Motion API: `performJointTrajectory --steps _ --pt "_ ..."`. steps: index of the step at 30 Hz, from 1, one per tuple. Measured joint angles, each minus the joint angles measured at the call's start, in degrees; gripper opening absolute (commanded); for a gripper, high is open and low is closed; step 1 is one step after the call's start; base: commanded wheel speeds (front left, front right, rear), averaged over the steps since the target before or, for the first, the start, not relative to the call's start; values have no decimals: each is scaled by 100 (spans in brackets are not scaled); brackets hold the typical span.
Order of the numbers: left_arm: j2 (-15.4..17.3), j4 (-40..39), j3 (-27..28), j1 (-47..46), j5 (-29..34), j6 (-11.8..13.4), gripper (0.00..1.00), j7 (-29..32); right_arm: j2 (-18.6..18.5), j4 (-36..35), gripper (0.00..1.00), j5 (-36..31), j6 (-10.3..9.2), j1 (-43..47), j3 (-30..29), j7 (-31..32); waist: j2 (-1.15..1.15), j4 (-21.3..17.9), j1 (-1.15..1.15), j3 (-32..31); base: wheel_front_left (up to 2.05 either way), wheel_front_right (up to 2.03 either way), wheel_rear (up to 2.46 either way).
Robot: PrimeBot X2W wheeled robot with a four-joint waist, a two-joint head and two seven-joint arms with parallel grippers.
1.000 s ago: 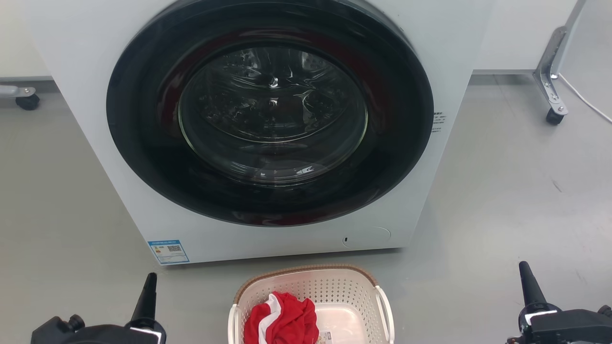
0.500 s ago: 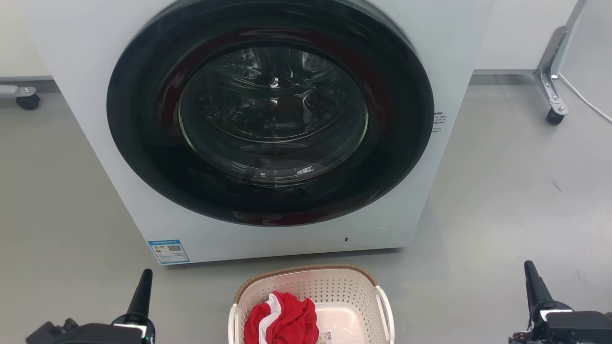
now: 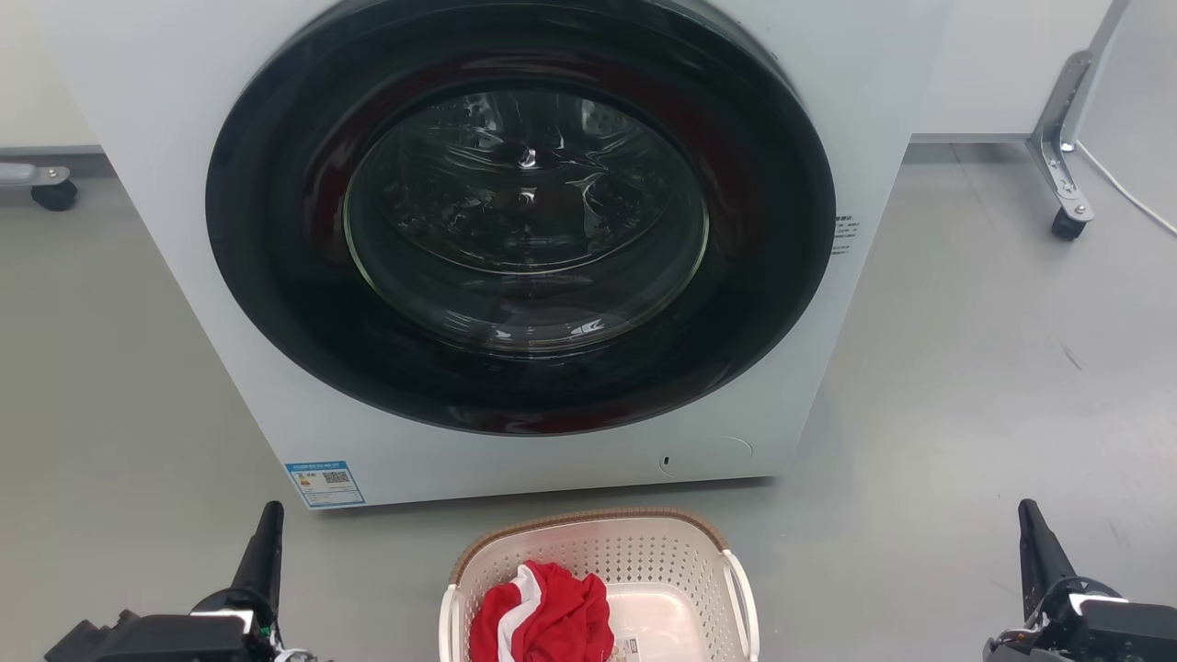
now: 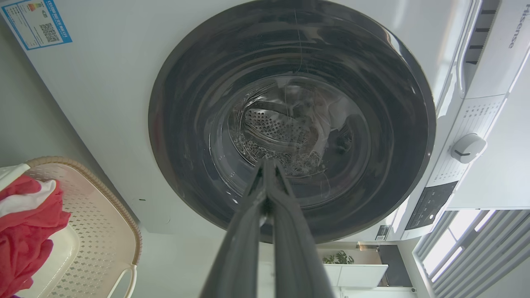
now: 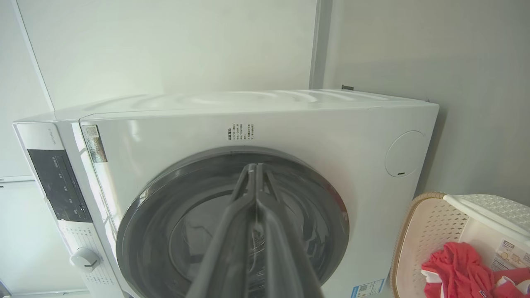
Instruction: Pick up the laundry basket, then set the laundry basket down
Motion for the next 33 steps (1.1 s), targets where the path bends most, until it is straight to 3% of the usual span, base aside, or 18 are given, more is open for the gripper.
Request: performJointTrajectory --steps 33 --pt "-12 20 16 -28 -125 -45 0 18 12 15 0 52 32 -52 -21 32 0 0 0 0 0 0 0"
